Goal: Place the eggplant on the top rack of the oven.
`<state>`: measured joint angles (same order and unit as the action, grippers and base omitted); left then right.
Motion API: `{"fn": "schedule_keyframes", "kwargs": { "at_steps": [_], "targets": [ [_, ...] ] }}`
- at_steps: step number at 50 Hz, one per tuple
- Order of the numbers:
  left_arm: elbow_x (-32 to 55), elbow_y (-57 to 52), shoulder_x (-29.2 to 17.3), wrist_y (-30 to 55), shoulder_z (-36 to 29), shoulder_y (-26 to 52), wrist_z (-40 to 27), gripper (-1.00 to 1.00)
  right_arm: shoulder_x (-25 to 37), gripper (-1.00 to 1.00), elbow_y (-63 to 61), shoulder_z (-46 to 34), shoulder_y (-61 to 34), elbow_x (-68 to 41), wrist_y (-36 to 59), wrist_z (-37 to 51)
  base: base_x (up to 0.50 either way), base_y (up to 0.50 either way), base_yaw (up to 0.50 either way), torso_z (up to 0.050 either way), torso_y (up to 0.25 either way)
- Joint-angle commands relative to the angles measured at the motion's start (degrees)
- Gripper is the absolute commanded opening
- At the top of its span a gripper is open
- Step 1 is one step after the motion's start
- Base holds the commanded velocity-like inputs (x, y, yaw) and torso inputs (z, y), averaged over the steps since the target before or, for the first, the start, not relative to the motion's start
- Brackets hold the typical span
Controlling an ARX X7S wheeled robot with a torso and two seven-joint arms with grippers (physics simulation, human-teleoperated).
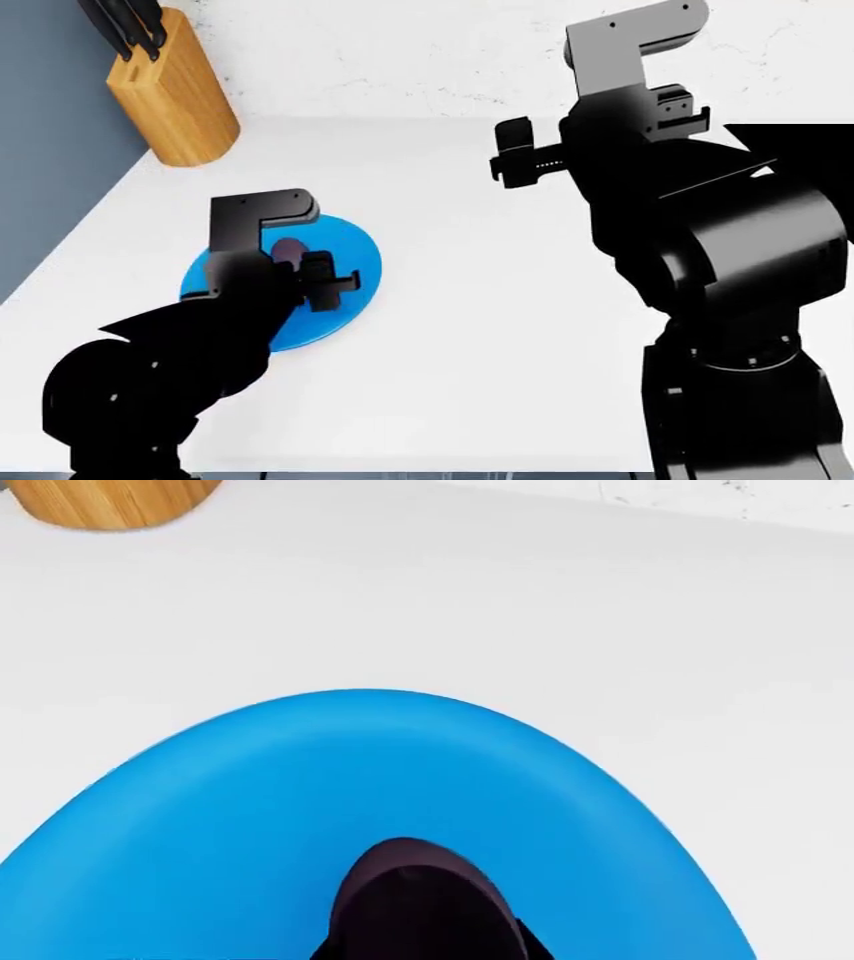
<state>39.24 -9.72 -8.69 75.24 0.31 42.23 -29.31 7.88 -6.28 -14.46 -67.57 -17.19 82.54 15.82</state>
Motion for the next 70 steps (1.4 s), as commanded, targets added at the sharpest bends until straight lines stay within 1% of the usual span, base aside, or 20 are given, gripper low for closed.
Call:
{"fn": "schedule_keyframes", "kwargs": {
  "at_steps": [1,14,34,43,46,47,51,53,54,60,65,68,70],
  "targets": [
    [1.79,0.81,-0.02,-0.51,-0.75,-1.49,-0.16,-1.00,0.21,1.00,-0.13,0.05,0.19,-0.45,-0.17,0.31,0.00,0.00,0.00,0.000,0.000],
    [3.13,-1.62,-0.22,1.15,-0.18,-1.02,-1.90,-1.00,0.39,1.00,-0.84,0.51,0.59,-1.03,0.15,0.86,0.00,0.00,0.00,0.000,0.000],
    [8.06,-10.85,0.24,8.03,3.26,4.37,-7.28,-1.00,0.97,1.00,-2.07,0.79,0.83,-2.13,0.66,1.27,0.00,0.00,0.00,0.000,0.000],
    [10.18,-14.52,0.19,9.72,3.92,6.26,-9.23,-1.00,1.24,1.00,-2.83,0.90,1.12,-2.62,0.25,1.37,0.00,0.00,0.00,0.000,0.000],
    [10.24,-16.00,-0.55,9.82,2.65,6.96,-9.80,-1.00,1.32,1.00,-3.36,0.99,1.24,-2.82,0.10,1.41,0.00,0.00,0.00,0.000,0.000],
    [11.32,-15.97,0.00,10.34,3.54,7.25,-9.64,-1.00,1.37,1.00,-3.62,0.98,1.30,-2.92,-0.02,1.37,0.00,0.00,0.00,0.000,0.000],
    [12.35,-16.73,-0.22,10.03,3.30,7.96,-9.53,-1.00,1.58,1.00,-4.04,0.79,1.43,-3.23,-0.33,1.20,0.00,0.00,0.00,0.000,0.000],
    [12.93,-17.05,-0.13,10.36,3.60,8.31,-10.13,-1.00,1.66,1.00,-4.59,0.89,1.66,-3.30,-0.55,1.32,0.00,0.00,0.00,0.000,0.000],
    [12.75,-17.20,-0.57,10.09,2.76,8.44,-10.05,-1.00,1.68,1.00,-4.58,0.84,1.67,-3.30,-0.52,1.38,0.00,0.00,0.00,0.000,0.000],
    [15.56,-18.75,0.08,12.06,4.34,10.21,-11.90,-1.00,1.92,1.00,-5.32,0.89,1.82,-3.69,-0.61,1.38,0.00,0.00,0.00,0.000,0.000],
    [17.01,-19.54,-0.03,12.51,3.91,11.76,-12.90,-1.00,2.31,1.00,-6.16,0.52,1.98,-4.06,-0.57,1.27,0.00,0.00,0.00,0.000,0.000],
    [18.07,-19.32,0.14,12.99,4.72,12.92,-14.13,-1.00,2.46,1.00,-6.63,0.35,1.80,-4.28,-0.40,1.22,0.00,0.00,0.00,0.000,0.000],
    [20.81,-19.05,0.93,14.10,5.94,13.97,-16.09,-1.00,2.52,1.00,-6.72,0.22,1.66,-4.35,-0.33,1.26,0.00,0.00,0.00,0.000,0.000]
  ]
}}
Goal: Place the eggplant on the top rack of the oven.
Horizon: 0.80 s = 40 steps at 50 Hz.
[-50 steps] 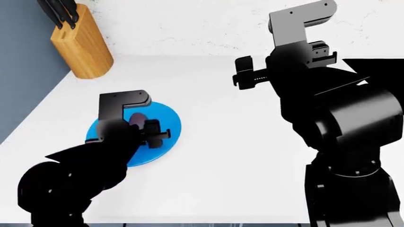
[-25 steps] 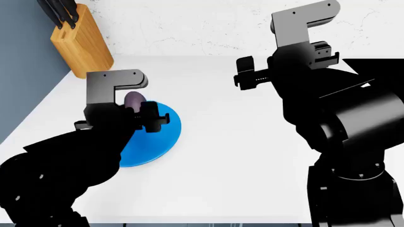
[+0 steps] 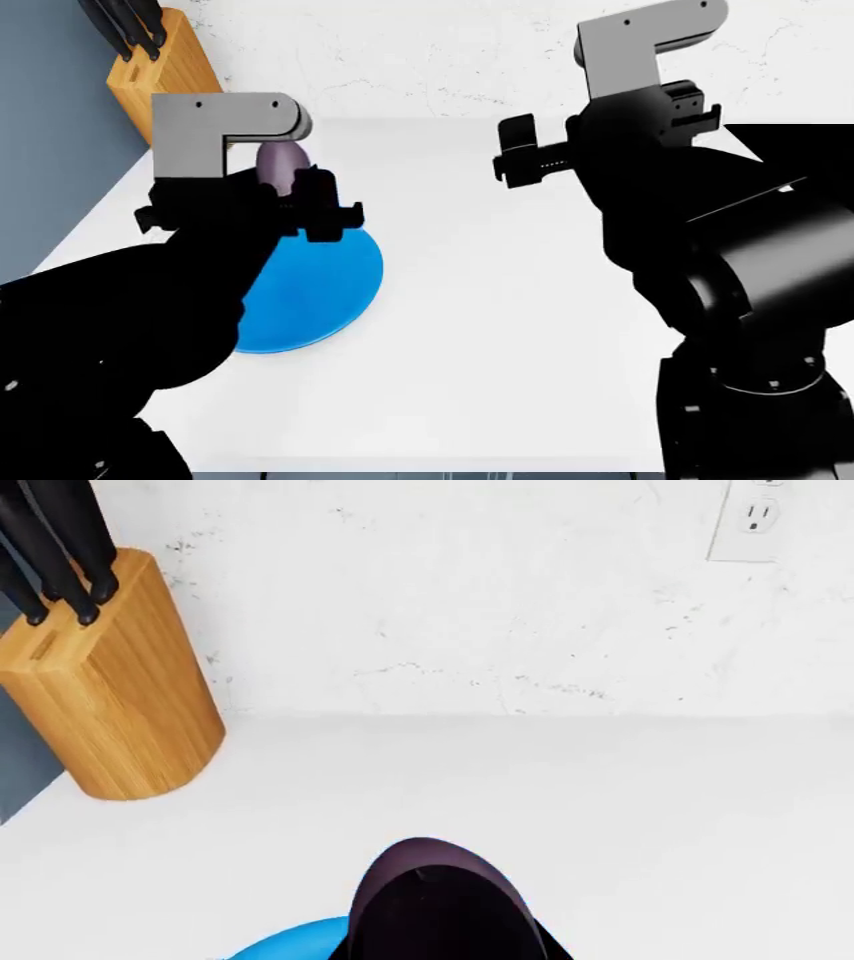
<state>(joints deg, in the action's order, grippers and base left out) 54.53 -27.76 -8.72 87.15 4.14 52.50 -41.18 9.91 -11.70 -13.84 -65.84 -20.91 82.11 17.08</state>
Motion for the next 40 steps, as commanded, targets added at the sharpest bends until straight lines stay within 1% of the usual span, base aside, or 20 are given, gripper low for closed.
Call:
{"fn": "schedule_keyframes", "kwargs": {
  "at_steps": [1,9,20,40],
  "targets": [
    [6.44,-0.64,1.12,2.13,2.44,4.18,-4.89,-1.00,0.63,1.00,-1.49,-0.70,-0.04,-0.52,-0.29,0.09,0.00,0.00,0.00,0.000,0.000],
    [12.77,0.78,0.41,1.86,3.31,6.74,-9.86,-1.00,0.46,1.00,-1.99,-0.88,-0.94,-0.64,0.38,0.73,0.00,0.00,0.00,0.000,0.000],
    [17.06,1.27,-0.79,0.43,3.40,7.03,-13.41,-1.00,0.80,1.00,-2.12,-1.55,-1.41,-0.89,1.37,1.28,-0.03,0.00,0.00,0.000,0.000],
    [18.00,1.73,-2.58,-3.30,1.04,5.80,-13.66,-1.00,1.03,1.00,-1.81,-1.35,-1.13,-1.46,1.07,2.03,-0.49,0.00,0.00,0.000,0.000]
  ]
}}
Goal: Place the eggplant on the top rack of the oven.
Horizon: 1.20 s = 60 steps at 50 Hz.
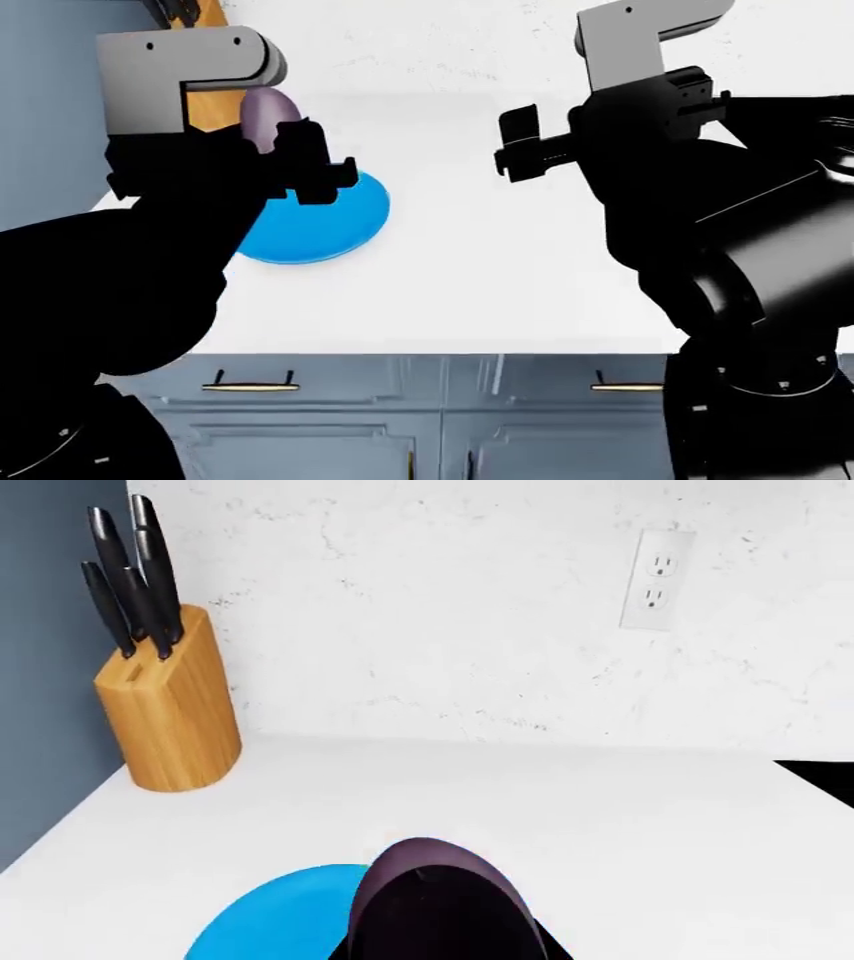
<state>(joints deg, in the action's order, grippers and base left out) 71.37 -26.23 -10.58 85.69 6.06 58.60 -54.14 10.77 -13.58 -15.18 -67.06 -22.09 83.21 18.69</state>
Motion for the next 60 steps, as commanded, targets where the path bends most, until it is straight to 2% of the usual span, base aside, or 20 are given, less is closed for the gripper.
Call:
{"fn": "schedule_keyframes", "kwargs": {
  "at_steps": [1,14,24,43,60],
  "targets": [
    [1.70,0.21,-0.63,-1.60,-0.77,-0.12,-1.15,-1.00,0.22,1.00,0.13,0.12,0.19,-0.30,-0.21,0.43,-0.50,0.00,0.00,0.000,0.000],
    [5.66,0.54,-0.30,-1.51,-0.82,0.74,-4.13,-1.00,0.52,1.00,-0.26,0.31,0.34,-0.87,-0.09,0.77,-0.50,0.00,0.00,0.000,0.000],
    [3.59,1.10,-1.88,-4.21,-2.26,-0.34,-2.15,-1.00,0.73,1.00,-0.29,-0.15,0.69,-1.19,-0.76,0.90,-0.49,0.00,0.00,0.000,0.000],
    [5.30,0.96,-3.12,-5.99,-3.23,-0.96,-3.33,-1.00,0.64,1.00,-0.07,-0.41,0.34,-1.81,-0.11,1.67,-0.02,0.00,0.00,0.000,0.000],
    [5.50,1.11,-4.22,-7.92,-4.12,-1.55,-3.09,-1.00,1.45,1.00,-0.07,-2.15,0.35,-2.22,-1.02,1.66,-0.24,0.05,0.00,0.000,0.000]
  ]
}}
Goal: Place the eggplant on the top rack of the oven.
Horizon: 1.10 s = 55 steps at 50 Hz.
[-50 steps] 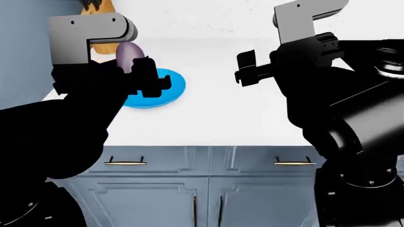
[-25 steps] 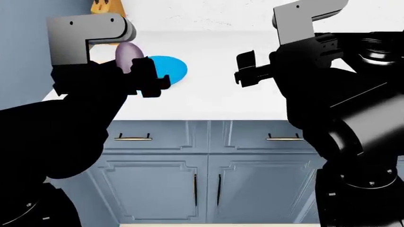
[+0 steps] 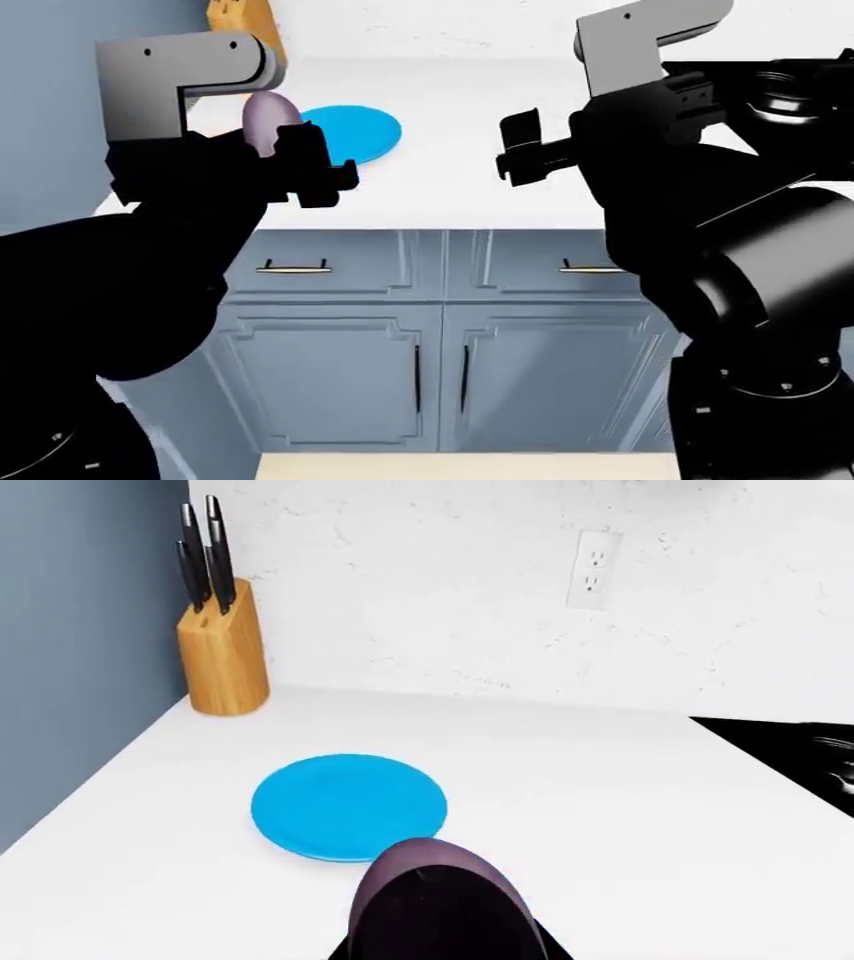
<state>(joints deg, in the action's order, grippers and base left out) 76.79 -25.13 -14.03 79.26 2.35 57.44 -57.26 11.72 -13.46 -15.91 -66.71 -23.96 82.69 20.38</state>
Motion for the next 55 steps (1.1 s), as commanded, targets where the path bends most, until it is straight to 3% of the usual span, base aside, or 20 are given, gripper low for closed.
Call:
{"fn": "schedule_keyframes", "kwargs": {
  "at_steps": [1,55],
  "targets": [
    [0.10,0.00,-0.80,-1.61,-0.46,-0.45,0.09,-1.00,0.53,1.00,-0.14,-1.57,-0.03,-0.37,-0.65,-0.08,-0.21,0.28,0.00,0.000,0.000],
    [2.20,0.40,-2.91,-4.70,-2.79,-0.45,-1.29,-1.00,1.15,1.00,-0.83,-1.73,0.04,-2.20,-0.37,1.56,-0.11,0.35,0.00,0.000,0.000]
  ]
}}
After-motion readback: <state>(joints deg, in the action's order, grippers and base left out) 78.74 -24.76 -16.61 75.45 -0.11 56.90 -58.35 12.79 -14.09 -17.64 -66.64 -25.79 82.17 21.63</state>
